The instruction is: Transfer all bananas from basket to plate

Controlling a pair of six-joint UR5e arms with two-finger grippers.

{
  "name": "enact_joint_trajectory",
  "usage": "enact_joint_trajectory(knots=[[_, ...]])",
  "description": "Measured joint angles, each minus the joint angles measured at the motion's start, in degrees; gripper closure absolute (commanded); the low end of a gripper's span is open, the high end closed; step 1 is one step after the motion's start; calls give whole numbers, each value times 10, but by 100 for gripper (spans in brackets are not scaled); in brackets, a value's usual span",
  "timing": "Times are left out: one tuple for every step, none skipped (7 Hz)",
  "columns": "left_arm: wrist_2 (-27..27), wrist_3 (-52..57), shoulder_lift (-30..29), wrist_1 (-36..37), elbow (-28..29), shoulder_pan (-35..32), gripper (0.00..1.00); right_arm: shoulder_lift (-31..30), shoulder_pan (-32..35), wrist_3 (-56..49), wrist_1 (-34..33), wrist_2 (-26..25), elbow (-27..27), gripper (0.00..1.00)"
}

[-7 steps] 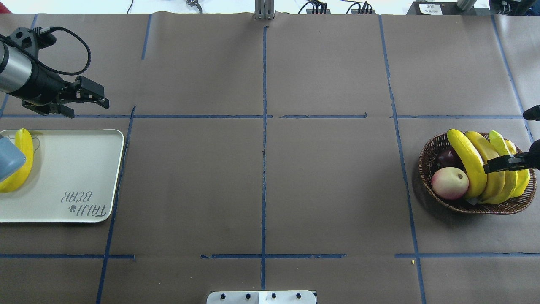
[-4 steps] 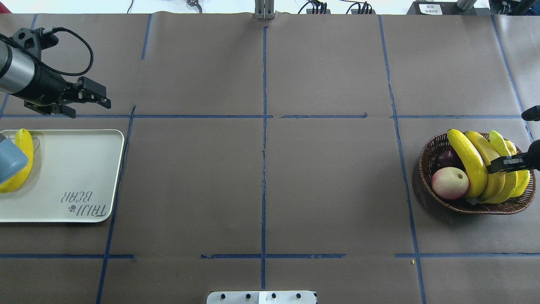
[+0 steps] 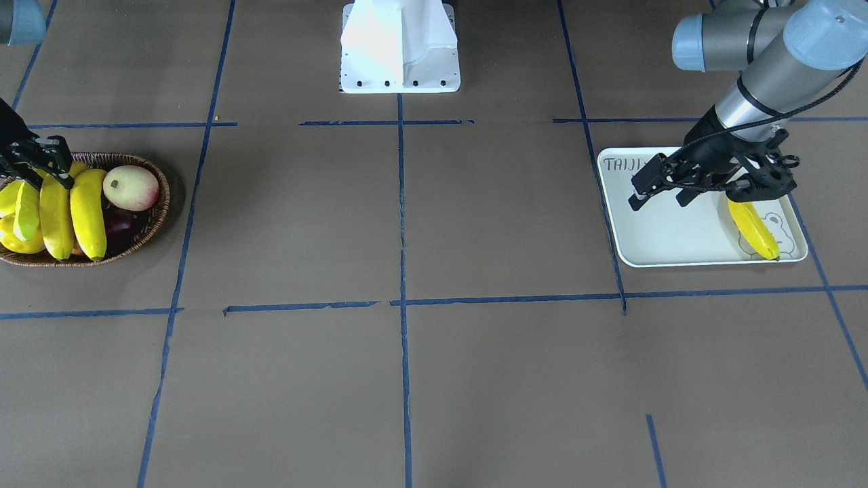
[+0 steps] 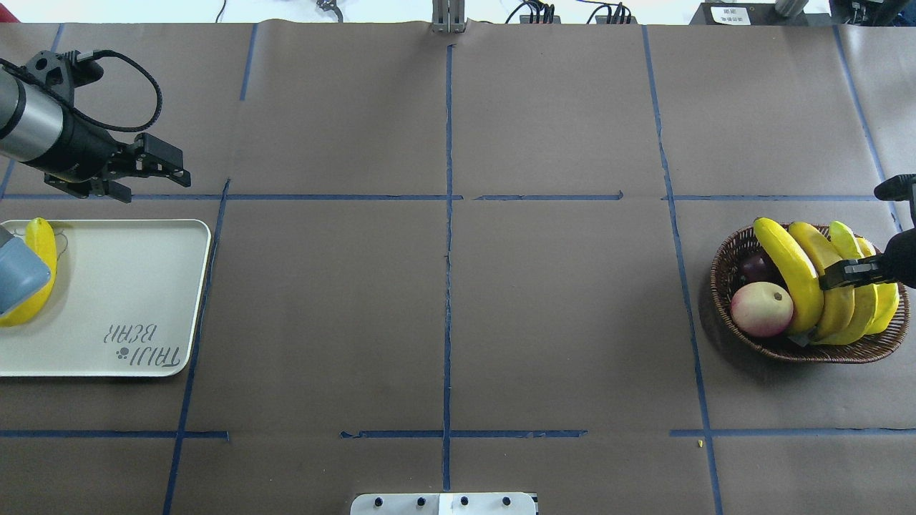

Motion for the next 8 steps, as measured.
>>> enact_joint_trajectory(knots=[[0,0,0,0,0,0,0,1,0,0,0,0,0,91],[0,0,0,0,-1,0,0,1,1,0,0,0,0,99],[0,-1,0,0,-1,0,0,1,6,-1,2,3,3,100],[0,-1,0,0,-2,0,0,1,18,-2,3,10,10,100],[0,-2,0,0,-5,0,0,-1,37,-2,3,16,25,100],[0,-4,0,0,-7,0,0,-4,65,-3,3,27,48,100],[0,-7,0,0,-9,0,0,-1,100,-2,2,62,69,100],[-1,-8,0,0,-11,1,0,21,131,1,1,114,76,100]])
